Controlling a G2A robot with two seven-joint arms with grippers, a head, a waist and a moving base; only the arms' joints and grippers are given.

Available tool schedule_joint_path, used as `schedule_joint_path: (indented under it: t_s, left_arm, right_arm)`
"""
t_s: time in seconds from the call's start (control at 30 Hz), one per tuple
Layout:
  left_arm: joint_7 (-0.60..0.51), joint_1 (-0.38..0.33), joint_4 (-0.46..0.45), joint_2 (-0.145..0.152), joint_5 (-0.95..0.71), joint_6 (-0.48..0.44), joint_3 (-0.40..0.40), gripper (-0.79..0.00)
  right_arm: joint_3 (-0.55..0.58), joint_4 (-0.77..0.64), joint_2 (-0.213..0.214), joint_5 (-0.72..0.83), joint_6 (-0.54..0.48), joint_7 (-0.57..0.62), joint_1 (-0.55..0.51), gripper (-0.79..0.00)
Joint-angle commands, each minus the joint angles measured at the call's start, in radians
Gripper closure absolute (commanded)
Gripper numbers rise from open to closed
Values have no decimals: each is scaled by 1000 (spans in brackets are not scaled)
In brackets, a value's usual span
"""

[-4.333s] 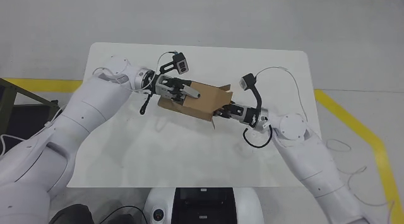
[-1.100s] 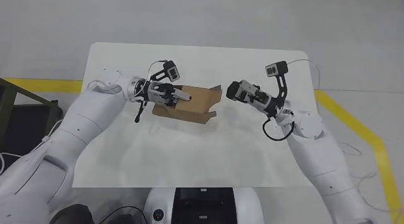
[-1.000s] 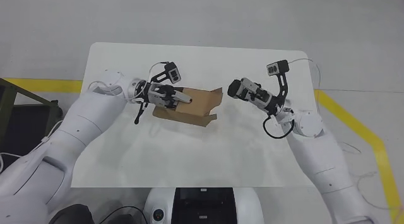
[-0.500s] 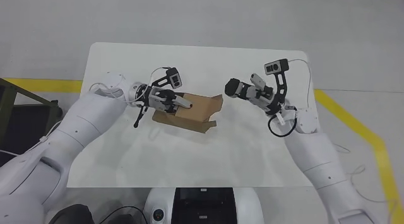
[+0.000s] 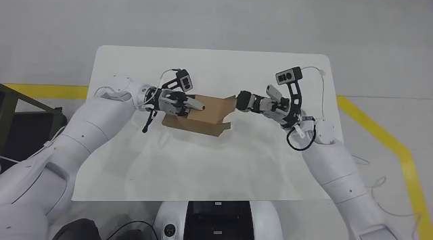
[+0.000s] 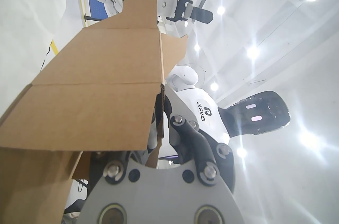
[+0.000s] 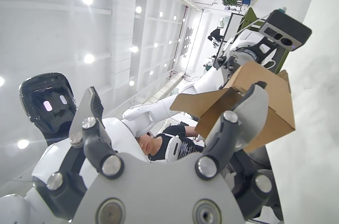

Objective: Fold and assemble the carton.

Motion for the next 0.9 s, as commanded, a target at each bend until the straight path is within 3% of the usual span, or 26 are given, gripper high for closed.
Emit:
schedule_joint_path:
  t_s: [0.0, 0.43, 0.87]
  left_arm:
    - [0, -1, -3, 2, 1, -2, 6, 0]
    - [0, -18, -2, 7, -13, -8, 35, 0]
    - [0, -28, -19, 11, -32, -11, 58, 0]
  right_arm:
    - [2, 15, -2, -13, -9, -10, 7, -785]
    - [-58, 75, -32, 46, -17, 44, 50, -785]
    - [-9, 128, -30, -21, -36, 34, 79, -785]
